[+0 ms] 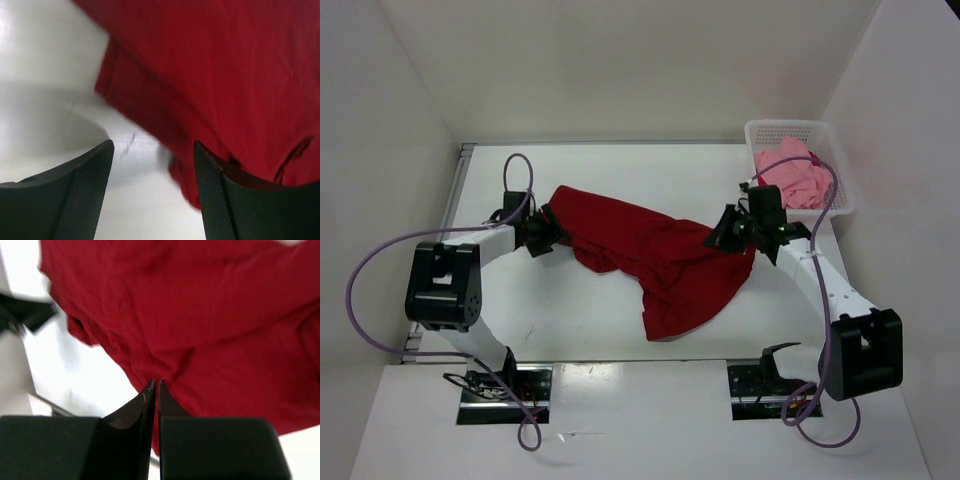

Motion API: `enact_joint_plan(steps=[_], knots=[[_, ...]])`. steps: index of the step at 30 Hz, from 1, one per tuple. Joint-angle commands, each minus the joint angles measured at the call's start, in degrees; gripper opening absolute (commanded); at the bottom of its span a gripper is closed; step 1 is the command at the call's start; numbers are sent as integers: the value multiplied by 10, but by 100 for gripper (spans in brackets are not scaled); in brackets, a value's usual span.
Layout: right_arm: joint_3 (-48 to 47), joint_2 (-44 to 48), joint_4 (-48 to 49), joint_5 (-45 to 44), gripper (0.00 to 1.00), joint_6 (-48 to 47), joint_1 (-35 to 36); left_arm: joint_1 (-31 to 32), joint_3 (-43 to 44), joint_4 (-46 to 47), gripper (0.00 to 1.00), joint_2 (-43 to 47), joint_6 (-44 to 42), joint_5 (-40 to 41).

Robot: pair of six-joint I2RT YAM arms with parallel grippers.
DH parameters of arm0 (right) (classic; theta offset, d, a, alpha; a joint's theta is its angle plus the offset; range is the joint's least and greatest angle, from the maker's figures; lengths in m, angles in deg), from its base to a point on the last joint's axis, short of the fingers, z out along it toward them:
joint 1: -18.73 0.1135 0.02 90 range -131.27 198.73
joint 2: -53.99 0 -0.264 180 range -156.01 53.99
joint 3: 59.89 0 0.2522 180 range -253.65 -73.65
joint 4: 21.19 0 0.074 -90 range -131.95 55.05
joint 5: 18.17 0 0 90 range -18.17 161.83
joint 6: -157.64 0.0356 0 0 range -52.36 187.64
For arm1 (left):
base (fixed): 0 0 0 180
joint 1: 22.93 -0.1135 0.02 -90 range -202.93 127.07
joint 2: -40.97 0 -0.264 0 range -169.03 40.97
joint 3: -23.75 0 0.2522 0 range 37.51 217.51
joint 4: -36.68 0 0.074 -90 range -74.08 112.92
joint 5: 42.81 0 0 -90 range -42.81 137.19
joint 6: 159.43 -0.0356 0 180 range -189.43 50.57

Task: Fold and stack the t-shirts
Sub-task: Flatten out the tshirt

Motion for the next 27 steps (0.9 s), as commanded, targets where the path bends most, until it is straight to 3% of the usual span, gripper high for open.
enact_joint_plan(steps=[1,5,8,10,15,18,27], knots=[[10,15,-2,-26,10,0,28,1,29,73,72,-38,18,19],[20,15,-15,-43,36,22,34,1,60,91,64,-84,33,19],[32,-5,-15,-57,48,39,34,1,93,91,38,-112,38,-2],[38,-33,-7,-57,48,47,40,1,113,81,19,-112,32,-8],[43,-65,30,-63,50,71,40,1,124,25,2,-35,12,-1],[38,-83,35,-77,51,71,40,1,124,-21,0,30,-3,-6],[-2,-145,55,-71,56,98,40,1,170,-284,0,203,-14,1]])
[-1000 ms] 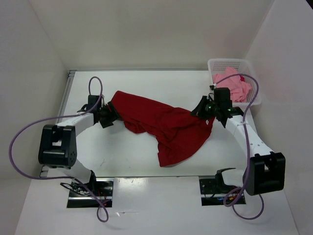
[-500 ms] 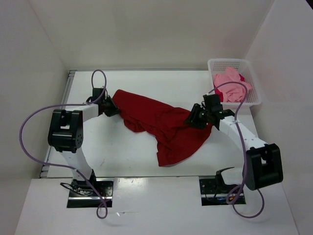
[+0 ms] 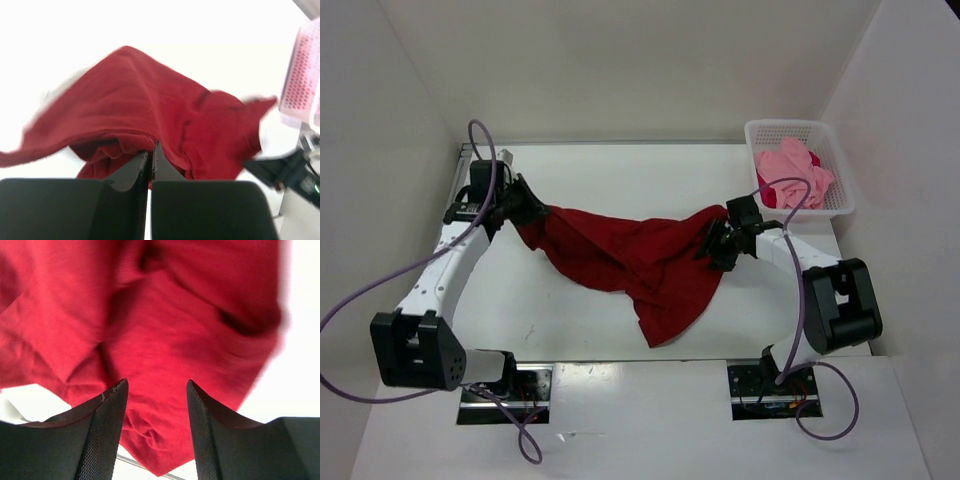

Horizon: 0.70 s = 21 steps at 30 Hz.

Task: Fold and stack the t-shirts
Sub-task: Flatten out the tshirt

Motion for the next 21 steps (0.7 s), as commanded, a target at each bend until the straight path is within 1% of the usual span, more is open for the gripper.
enact_joint_plan(steps=[1,3,5,6,7,10,11,12,13,14,16,17,19,20,21], knots=[[-50,-20,31,-18,56,6,6,1,45,-126,0,34,-31,8],[-62,-33,31,-23,59,0,6,1,61,-147,0,34,-45,21],[-85,-66,31,-30,59,0,6,-14,75,-147,1,-2,-63,22],[-93,-78,31,-30,59,0,6,-27,75,-122,1,-18,-63,21],[-110,-101,37,-37,59,0,6,-27,96,-110,1,-56,-68,21],[-135,-138,37,-60,60,-5,6,-33,154,-69,1,-127,-68,16],[-135,-146,37,-73,60,-5,6,-33,175,-51,1,-177,-68,16],[-143,-154,37,-73,60,-10,6,-33,223,-51,1,-206,-68,16],[-152,-162,37,-81,60,-10,6,-33,248,-51,1,-264,-68,8],[-152,-168,28,-81,60,-10,6,-33,272,-51,1,-293,-68,8],[-152,-163,17,-81,60,-10,6,-33,324,-66,3,-348,-68,-21],[-138,-135,17,-99,62,-10,11,-33,318,-49,3,-348,-68,-26],[-101,-99,23,-116,62,-10,11,-33,289,-27,7,-332,-74,-7],[-92,-86,23,-121,63,-5,11,-40,266,-13,17,-332,-74,-1],[-86,-69,23,-129,63,-5,11,-46,265,-13,25,-332,-83,-1]])
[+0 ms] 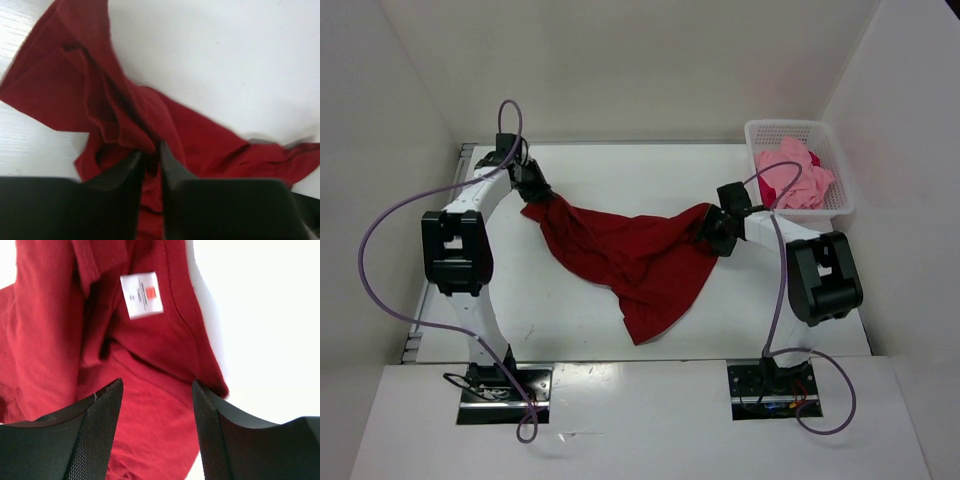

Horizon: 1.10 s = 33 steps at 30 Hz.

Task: Fold and stack the t-shirts
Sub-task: Flatten out the tshirt

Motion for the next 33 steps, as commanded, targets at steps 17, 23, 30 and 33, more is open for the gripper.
enact_joint_plan(steps=[17,23,30,33], knots=[[58,128,-7,-16,47,-3,7,-55,-342,181,51,191,35,4],[64,156,-12,4,47,-14,7,-55,-329,231,48,121,73,-20],[86,166,-12,9,46,-14,7,-55,-291,239,29,69,79,-41],[92,150,-12,0,51,-9,7,-55,-308,239,13,108,92,-52]])
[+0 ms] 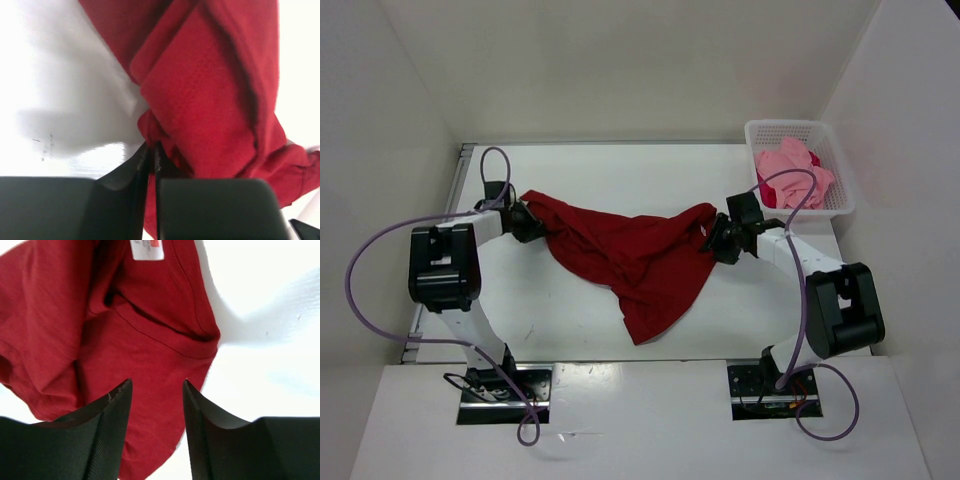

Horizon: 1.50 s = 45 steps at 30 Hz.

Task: Fold and stack the t-shirts
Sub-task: Flatten out the tshirt

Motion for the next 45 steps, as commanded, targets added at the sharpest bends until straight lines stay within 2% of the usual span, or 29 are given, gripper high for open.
enact_joint_plan(steps=[1,2,5,11,16,17,20,24,25,26,30,34,35,38,40,42,45], knots=[[6,5,0,-19,53,3,5,-3,-4,20,10,43,11,-19],[6,0,0,-27,55,3,5,-3,-12,12,5,78,11,-26],[1,-19,0,-27,58,9,-2,-3,-30,-24,1,141,16,-26],[-16,-65,18,0,61,14,-2,-3,-72,-160,0,343,17,-15],[-37,-65,24,7,61,8,-2,-3,-72,-311,2,439,30,10],[-37,-65,24,7,61,8,-2,5,-72,-325,7,467,30,16],[-32,-58,18,7,61,-3,-2,12,-109,-350,46,504,36,61],[-26,-52,-2,-19,61,-16,-2,12,-123,-321,91,510,36,83],[-31,-44,-2,-27,61,-16,-2,12,-115,-314,98,504,29,91],[-31,-39,-9,-35,61,-22,-2,12,-115,-301,100,496,22,107],[-31,-29,-14,-55,62,-22,-2,6,-123,-216,100,449,22,84],[-26,-60,-8,-55,62,-22,-2,-6,-130,-131,98,326,12,58],[-26,-60,-8,-55,62,-17,-2,-6,-117,-106,90,305,-3,58],[-31,-71,4,-55,59,-17,-2,-6,-91,-76,54,231,-17,58],[-31,-78,12,-55,54,-6,-2,-6,-70,-68,48,188,-17,51],[-31,-94,19,-39,49,1,-2,0,-58,-61,48,160,-30,51],[-36,-121,34,-25,33,7,-2,0,-39,-47,48,111,-30,51]])
